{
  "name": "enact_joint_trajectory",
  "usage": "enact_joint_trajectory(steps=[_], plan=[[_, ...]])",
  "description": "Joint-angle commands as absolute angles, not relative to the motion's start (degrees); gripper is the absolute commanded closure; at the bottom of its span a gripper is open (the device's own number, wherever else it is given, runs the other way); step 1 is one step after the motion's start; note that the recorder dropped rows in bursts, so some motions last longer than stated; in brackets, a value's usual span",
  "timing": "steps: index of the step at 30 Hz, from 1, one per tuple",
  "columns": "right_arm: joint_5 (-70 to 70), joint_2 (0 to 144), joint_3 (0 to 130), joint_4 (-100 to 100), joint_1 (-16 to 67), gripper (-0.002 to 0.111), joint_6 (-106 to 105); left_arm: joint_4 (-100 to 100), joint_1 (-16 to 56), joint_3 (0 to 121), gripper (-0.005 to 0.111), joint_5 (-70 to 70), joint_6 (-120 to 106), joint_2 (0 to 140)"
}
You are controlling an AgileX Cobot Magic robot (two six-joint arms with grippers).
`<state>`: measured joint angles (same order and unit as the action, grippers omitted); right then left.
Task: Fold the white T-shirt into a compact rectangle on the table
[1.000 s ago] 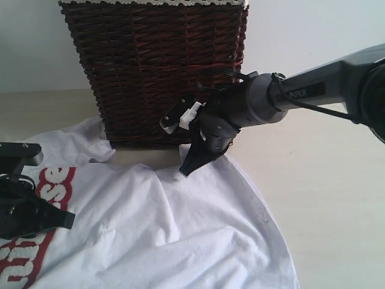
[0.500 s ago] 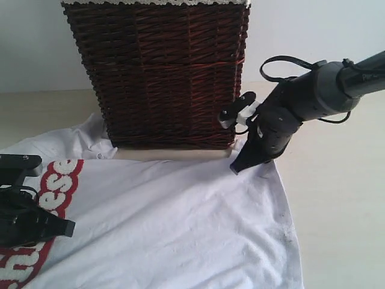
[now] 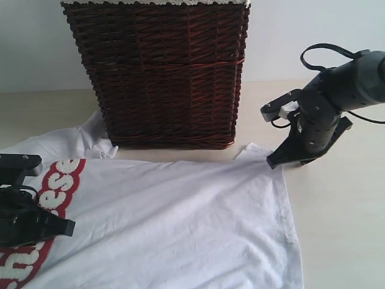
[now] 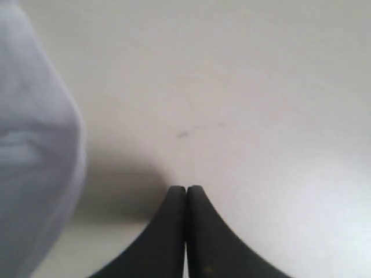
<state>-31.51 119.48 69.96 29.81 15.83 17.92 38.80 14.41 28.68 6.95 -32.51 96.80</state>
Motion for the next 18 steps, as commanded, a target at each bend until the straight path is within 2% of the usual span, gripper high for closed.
enact_joint_trajectory(steps=[1, 7, 9, 12, 18], plan=[[-29.2, 116.4, 69.8, 22.3, 16.4, 0.108, 11.9, 38.8, 16.0, 27.4, 0.107, 7.1, -32.5, 95.5], [-29.2, 107.2, 69.8, 4.7, 24.9, 0.108, -13.4, 39.9, 16.6, 27.4, 0.107, 7.1, -32.4, 83.6], [-32.3, 104.4, 69.8, -1.5, 28.5, 0.104, -21.4, 40.5, 16.6, 27.4, 0.107, 7.8, -32.4, 79.6], [-39.2, 101.8, 69.6, -6.5, 33.6, 0.092, -29.1, 40.7, 16.6, 27.4, 0.107, 9.7, -32.4, 73.6], [-55.6, 101.1, 68.8, -8.1, 44.0, 0.056, -32.7, 44.5, 16.6, 26.2, 0.107, 11.4, -32.4, 61.7]])
